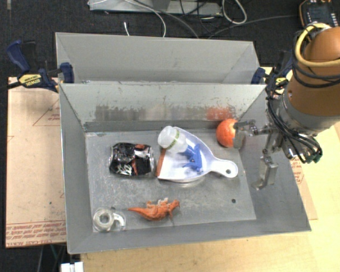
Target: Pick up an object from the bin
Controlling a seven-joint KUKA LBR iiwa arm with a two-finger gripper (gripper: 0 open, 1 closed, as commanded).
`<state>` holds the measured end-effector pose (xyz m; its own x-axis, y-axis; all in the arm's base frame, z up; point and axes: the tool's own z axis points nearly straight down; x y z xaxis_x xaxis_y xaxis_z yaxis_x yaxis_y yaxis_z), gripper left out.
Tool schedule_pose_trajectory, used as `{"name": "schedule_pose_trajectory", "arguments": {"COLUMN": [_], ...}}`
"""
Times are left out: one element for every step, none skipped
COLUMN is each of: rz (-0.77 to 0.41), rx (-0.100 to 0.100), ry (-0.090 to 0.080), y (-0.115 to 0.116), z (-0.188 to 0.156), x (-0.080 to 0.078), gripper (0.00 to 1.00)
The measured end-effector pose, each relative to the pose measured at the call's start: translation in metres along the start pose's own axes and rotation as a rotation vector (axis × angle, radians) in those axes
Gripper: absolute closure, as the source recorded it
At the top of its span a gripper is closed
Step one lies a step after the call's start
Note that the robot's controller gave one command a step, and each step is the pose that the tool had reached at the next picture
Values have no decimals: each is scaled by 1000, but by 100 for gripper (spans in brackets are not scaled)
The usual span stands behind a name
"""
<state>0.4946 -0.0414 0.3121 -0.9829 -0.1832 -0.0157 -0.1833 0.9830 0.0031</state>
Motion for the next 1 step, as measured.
{"name": "schedule_pose_trajectory", "arguments": {"rz": [130], "rx": [-3], "ry": [17], "y": [-4], "z": [59], "x": [-39], "gripper": [0]}}
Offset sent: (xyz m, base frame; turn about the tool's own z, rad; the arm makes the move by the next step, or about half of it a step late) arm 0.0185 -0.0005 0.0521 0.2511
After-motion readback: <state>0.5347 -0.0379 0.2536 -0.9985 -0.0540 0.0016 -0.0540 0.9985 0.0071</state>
